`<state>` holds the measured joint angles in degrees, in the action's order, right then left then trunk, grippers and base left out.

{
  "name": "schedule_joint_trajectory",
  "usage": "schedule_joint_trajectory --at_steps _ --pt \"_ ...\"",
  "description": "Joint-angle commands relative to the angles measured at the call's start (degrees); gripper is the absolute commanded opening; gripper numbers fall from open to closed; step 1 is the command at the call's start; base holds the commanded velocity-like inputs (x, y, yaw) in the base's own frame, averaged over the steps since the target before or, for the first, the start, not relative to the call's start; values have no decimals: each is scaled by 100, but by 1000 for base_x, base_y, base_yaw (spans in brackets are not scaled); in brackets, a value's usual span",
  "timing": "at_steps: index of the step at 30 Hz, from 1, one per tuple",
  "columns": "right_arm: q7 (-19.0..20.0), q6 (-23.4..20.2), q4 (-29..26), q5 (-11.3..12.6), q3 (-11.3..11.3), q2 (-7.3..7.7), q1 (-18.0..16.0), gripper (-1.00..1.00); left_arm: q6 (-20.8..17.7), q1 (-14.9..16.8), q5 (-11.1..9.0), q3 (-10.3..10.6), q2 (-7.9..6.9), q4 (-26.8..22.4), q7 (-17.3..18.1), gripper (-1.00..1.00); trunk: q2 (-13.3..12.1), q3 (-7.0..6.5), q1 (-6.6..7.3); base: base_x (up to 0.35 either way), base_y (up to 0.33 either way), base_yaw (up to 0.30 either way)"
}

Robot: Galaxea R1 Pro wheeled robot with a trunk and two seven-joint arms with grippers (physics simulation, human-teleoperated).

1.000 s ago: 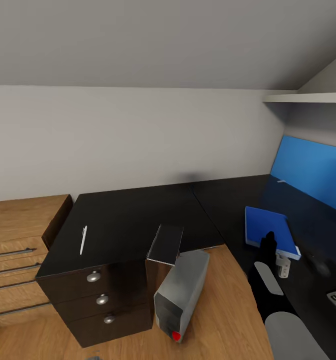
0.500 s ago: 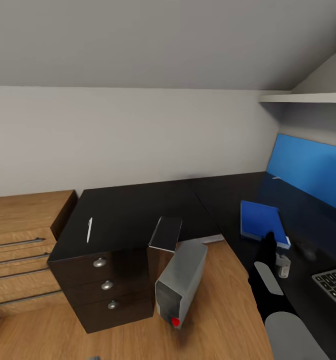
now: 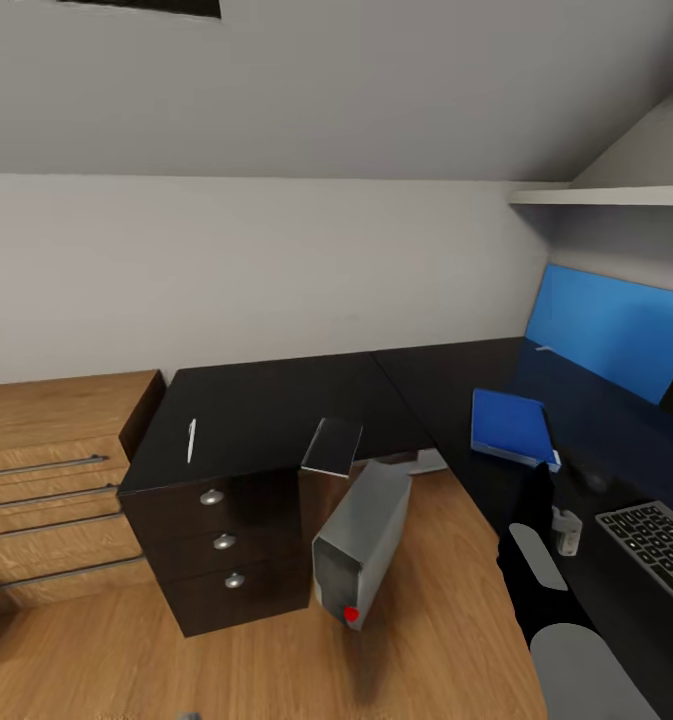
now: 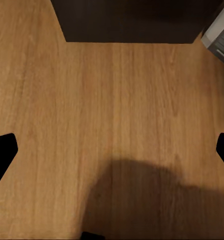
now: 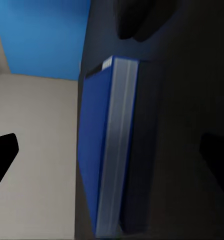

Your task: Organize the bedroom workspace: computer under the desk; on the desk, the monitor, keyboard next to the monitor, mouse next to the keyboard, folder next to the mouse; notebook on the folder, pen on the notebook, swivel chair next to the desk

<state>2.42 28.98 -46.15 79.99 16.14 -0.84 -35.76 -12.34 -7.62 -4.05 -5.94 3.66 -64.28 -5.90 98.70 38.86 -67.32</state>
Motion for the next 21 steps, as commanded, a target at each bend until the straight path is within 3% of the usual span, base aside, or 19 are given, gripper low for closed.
schedule_joint_trajectory --at_steps 1,12,21 --pt "4 11 2 95 12 -4 -3 100 -31 -2 -43 -3 3 -14 -17 100 3 5 3 -171 0 0" --pt "-4 -93 0 89 -3 -34 -1 100 -31 -1 -43 -5 3 -12 -23 100 3 5 3 -35 0 0" --pt "0 -816 6 81 -215 -91 54 100 -31 1 -42 -4 3 -6 -35 100 3 5 3 -1 0 0"
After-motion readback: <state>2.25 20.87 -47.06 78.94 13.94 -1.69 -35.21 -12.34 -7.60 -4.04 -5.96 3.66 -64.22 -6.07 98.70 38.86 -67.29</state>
